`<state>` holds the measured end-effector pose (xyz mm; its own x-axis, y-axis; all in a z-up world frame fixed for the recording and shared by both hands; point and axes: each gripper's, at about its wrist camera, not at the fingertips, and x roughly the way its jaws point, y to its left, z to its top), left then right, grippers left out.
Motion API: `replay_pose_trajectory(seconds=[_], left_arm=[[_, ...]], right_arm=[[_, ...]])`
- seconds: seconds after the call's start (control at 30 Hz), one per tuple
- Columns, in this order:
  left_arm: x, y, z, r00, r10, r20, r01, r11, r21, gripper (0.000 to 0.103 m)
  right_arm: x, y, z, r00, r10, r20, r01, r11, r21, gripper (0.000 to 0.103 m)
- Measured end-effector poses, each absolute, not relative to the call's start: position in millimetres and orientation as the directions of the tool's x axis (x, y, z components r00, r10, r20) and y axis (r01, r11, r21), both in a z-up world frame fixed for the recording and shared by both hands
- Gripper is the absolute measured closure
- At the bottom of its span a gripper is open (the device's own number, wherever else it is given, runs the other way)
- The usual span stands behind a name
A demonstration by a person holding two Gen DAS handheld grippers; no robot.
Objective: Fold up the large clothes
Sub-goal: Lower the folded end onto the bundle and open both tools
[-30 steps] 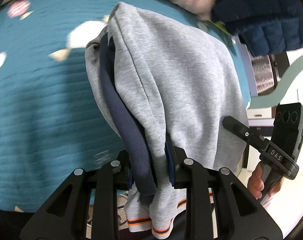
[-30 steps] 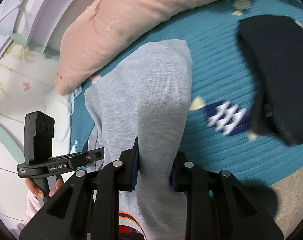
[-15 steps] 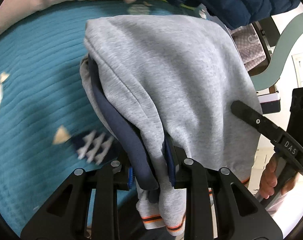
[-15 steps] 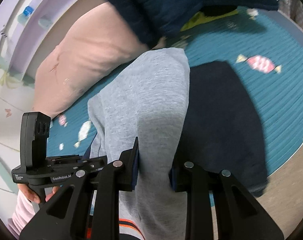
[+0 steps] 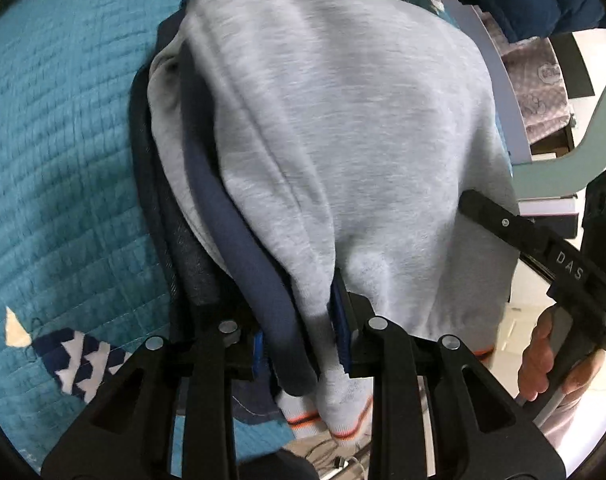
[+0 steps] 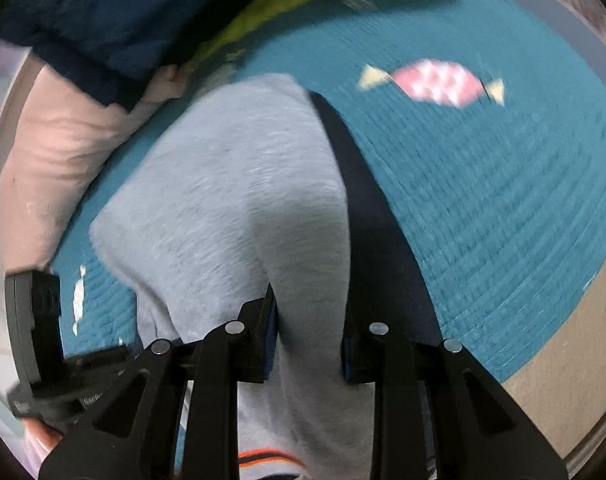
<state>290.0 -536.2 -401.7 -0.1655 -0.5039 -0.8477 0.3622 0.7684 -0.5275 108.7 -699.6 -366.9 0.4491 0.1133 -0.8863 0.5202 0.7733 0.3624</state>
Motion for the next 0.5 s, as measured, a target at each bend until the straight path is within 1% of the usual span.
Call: replay_pose_trajectory(seconds=[0.07, 0.1, 0.17, 0.2, 0.37, 0.4, 0.47, 0.5], left_arm=[[289.7, -530.9, -398.6, -0.162, -0.515, -0.842, 0.350, 0.767, -0.537, 0.077], [288.2, -524.3, -396.2, -0.156, -0.506, -0.848, 0.356, 0.772, -0.526, 0.074], [286.3, -517.3, -383.7, -0.117, -0.470, -0.875, 0.384, 0.791, -0.476, 0.064], [286.2, -515.7, -376.7, -0.088, -0.460, -0.883, 0.394, 0.798, -0.455, 0.054], [284.4, -500.1, -333.2, 0.064, -0.449, -0.891, 0.440, 0.814, -0.379, 0.054], [283.5, -497.4, -327.0, 0.071, -0.463, -0.883, 0.437, 0.810, -0.390, 0.054], [281.3, -494.8, -317.1, 0.053, -0.507, -0.860, 0.446, 0.783, -0.434, 0.054], [279.3, -499.4, -314.9, 0.038, -0.524, -0.851, 0.459, 0.766, -0.451, 0.054]], right_arm=[[100.8, -703.3, -364.2, 0.485, 0.139, -0.863, 0.520, 0.748, 0.413, 0.076], [98.5, -703.1, -361.7, 0.489, 0.142, -0.861, 0.520, 0.745, 0.418, 0.073], [94.1, -700.8, -353.9, 0.481, 0.113, -0.869, 0.529, 0.753, 0.391, 0.069], [91.5, -698.4, -346.7, 0.483, 0.089, -0.871, 0.533, 0.760, 0.373, 0.067], [79.0, -683.9, -300.8, 0.552, -0.030, -0.833, 0.511, 0.802, 0.310, 0.065], [78.1, -679.0, -294.2, 0.562, -0.042, -0.826, 0.500, 0.813, 0.299, 0.065], [80.9, -669.5, -288.7, 0.582, -0.020, -0.813, 0.453, 0.839, 0.303, 0.068], [84.6, -662.1, -288.5, 0.582, 0.010, -0.813, 0.415, 0.857, 0.307, 0.073]])
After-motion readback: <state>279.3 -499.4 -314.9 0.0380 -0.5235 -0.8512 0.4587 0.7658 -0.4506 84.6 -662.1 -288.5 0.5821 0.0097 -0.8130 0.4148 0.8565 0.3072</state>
